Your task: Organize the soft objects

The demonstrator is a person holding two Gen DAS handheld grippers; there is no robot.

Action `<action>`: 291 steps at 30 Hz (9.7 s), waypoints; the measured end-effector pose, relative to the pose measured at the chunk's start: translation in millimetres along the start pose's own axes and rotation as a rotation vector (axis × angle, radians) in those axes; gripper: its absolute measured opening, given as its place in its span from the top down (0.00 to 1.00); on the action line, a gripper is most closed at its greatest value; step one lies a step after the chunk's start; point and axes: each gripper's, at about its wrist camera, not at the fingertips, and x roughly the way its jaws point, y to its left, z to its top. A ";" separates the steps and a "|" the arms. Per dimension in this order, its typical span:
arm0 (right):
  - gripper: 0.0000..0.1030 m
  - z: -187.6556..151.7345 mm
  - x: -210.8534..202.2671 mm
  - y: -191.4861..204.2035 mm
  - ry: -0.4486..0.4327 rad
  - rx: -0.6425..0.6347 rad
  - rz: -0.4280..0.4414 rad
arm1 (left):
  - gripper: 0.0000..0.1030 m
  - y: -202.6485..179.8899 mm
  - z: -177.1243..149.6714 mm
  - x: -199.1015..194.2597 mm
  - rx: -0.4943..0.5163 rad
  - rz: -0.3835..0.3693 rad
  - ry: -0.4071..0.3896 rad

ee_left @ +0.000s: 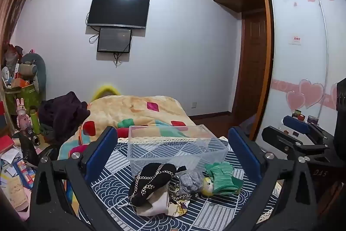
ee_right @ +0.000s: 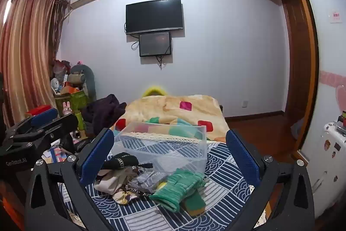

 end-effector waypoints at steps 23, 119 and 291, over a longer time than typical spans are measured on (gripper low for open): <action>0.00 0.4 -0.5 -1.5 -0.001 0.014 0.007 | 0.00 -6.7 -1.7 -3.6 0.038 -0.007 -0.013; 0.31 -79.4 75.0 -30.7 0.408 0.107 0.058 | 0.36 44.6 -92.0 115.5 -0.110 0.000 0.382; 0.67 -1.0 126.7 -17.0 0.273 -0.017 0.066 | 0.85 1.4 -4.8 161.5 0.060 -0.065 0.305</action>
